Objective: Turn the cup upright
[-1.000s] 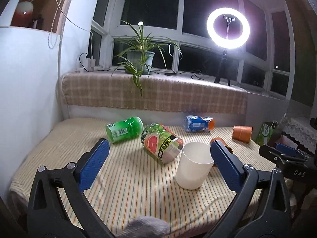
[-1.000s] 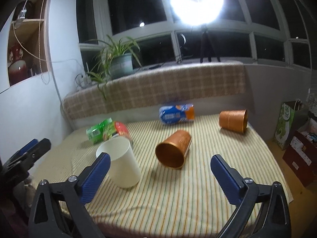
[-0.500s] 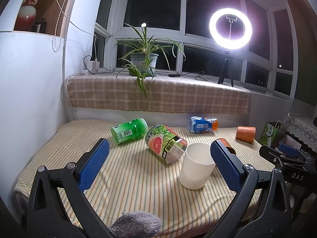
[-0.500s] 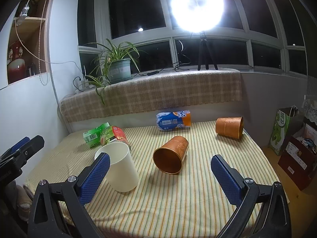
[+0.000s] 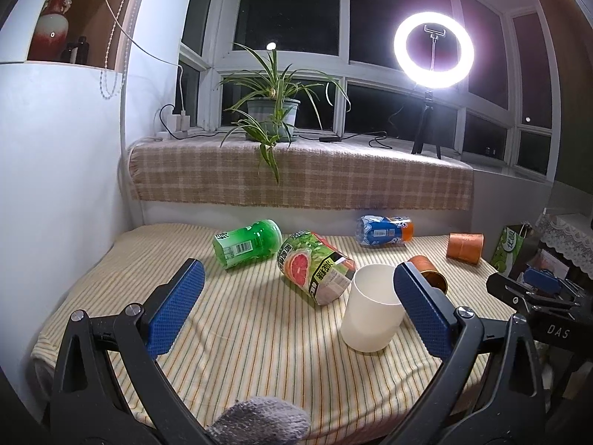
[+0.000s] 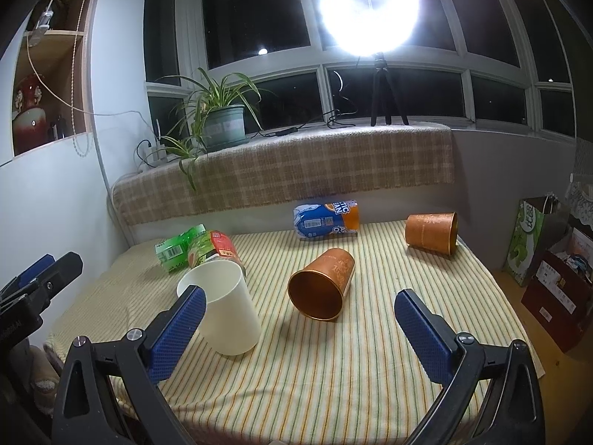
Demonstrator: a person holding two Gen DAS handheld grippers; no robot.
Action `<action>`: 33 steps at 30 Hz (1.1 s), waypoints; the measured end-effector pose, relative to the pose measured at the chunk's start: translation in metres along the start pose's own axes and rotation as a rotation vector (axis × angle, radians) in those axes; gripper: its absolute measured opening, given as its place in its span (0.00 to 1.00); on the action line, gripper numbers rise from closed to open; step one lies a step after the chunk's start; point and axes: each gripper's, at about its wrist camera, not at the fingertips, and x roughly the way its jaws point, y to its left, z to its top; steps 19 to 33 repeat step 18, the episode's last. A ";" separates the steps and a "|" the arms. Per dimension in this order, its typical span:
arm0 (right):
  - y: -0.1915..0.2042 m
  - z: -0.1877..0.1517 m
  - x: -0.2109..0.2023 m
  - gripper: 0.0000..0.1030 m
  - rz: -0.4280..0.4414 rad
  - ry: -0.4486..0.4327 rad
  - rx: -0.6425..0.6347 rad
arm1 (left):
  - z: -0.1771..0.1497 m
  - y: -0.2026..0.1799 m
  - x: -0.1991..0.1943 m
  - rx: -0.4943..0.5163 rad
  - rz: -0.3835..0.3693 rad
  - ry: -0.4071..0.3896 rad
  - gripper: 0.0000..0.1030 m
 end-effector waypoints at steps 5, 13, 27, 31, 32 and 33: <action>0.001 0.000 0.002 1.00 0.005 0.006 0.000 | 0.000 0.000 0.000 0.000 -0.001 0.001 1.00; 0.002 0.000 0.002 1.00 0.011 0.012 0.000 | 0.001 0.002 0.000 -0.001 0.002 0.000 1.00; 0.003 -0.001 0.005 1.00 0.014 0.022 -0.009 | 0.001 0.007 -0.001 0.000 0.011 -0.006 1.00; 0.003 -0.001 0.005 1.00 0.014 0.022 -0.009 | 0.001 0.007 -0.001 0.000 0.011 -0.006 1.00; 0.003 -0.001 0.005 1.00 0.014 0.022 -0.009 | 0.001 0.007 -0.001 0.000 0.011 -0.006 1.00; 0.003 -0.001 0.005 1.00 0.014 0.022 -0.009 | 0.001 0.007 -0.001 0.000 0.011 -0.006 1.00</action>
